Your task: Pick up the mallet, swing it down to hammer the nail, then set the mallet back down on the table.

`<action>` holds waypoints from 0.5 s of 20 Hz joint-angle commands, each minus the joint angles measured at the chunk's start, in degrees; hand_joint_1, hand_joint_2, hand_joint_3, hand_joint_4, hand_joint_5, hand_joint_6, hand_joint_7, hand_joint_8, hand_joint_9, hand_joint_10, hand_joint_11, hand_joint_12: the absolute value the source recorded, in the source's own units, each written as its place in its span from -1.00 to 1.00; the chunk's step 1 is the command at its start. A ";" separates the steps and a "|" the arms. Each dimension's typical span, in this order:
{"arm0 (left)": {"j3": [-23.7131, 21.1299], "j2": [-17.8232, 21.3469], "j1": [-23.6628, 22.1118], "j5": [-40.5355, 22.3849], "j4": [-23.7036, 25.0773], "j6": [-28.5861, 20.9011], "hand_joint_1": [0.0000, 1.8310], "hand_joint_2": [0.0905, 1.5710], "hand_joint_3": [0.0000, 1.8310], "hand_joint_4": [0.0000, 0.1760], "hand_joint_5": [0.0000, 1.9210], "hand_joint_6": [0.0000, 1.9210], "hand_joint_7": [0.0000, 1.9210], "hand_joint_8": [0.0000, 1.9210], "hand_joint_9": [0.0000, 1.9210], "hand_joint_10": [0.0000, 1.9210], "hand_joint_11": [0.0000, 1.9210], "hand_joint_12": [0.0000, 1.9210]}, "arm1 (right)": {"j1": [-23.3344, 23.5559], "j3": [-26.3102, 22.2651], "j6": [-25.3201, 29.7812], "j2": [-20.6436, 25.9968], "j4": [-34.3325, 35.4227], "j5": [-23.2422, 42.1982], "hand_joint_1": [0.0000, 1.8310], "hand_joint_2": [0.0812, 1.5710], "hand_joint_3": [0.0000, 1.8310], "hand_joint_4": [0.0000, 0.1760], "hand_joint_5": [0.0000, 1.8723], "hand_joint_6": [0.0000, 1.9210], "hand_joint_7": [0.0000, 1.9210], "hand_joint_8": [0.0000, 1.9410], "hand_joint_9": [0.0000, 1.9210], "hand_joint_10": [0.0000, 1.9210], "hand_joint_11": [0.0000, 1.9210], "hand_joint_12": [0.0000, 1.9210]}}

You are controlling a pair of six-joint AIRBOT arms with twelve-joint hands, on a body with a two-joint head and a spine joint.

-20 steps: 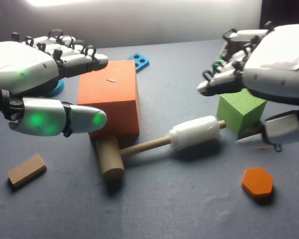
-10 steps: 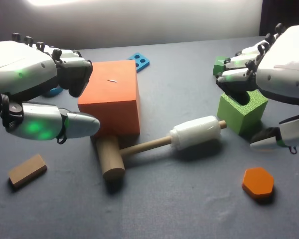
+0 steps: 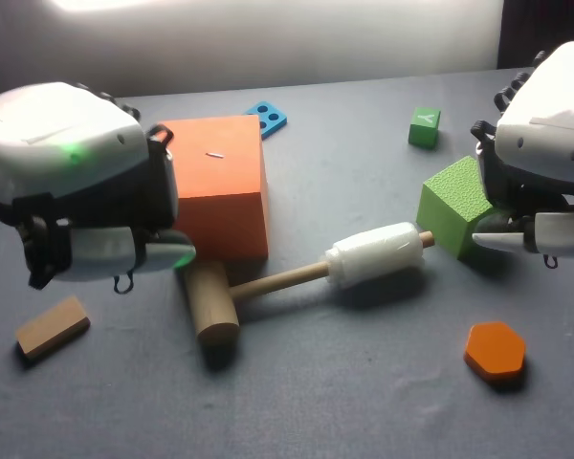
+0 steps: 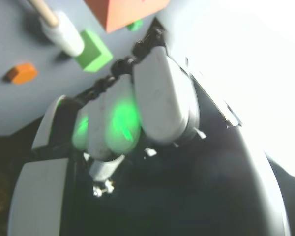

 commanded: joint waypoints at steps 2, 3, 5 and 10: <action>-0.38 0.41 -0.40 -5.39 -0.46 -0.32 0.10 0.73 -1.00 0.82 0.56 1.00 0.64 1.00 0.67 1.00 0.64 1.00 | 0.44 -0.15 -0.07 0.20 -0.26 -6.07 0.12 0.74 -0.99 -1.00 0.53 1.00 0.65 1.00 0.70 1.00 0.73 1.00; -0.56 0.39 -0.41 -5.45 -0.46 -0.63 0.10 0.71 -1.00 0.90 0.51 1.00 0.61 1.00 0.65 1.00 0.63 1.00 | 0.36 -0.15 -0.07 0.17 -0.26 -6.12 0.12 0.73 -1.00 -1.00 0.55 1.00 0.66 1.00 0.71 1.00 0.74 1.00; -0.81 0.39 -0.49 -5.60 -0.46 -1.05 0.13 0.70 -1.00 1.00 0.48 1.00 0.60 1.00 0.65 1.00 0.63 1.00 | -0.15 -0.21 -0.06 0.16 -0.27 -7.04 0.10 0.73 -1.00 -1.00 0.54 1.00 0.65 1.00 0.71 1.00 0.72 1.00; -0.94 0.35 -0.82 -5.60 -0.46 -1.95 0.06 0.70 -1.00 1.00 0.49 1.00 0.57 1.00 0.61 1.00 0.59 1.00 | -0.71 -0.21 -0.07 0.16 -1.03 -10.18 0.09 0.78 -0.99 -1.00 0.48 1.00 0.60 1.00 0.66 1.00 0.70 1.00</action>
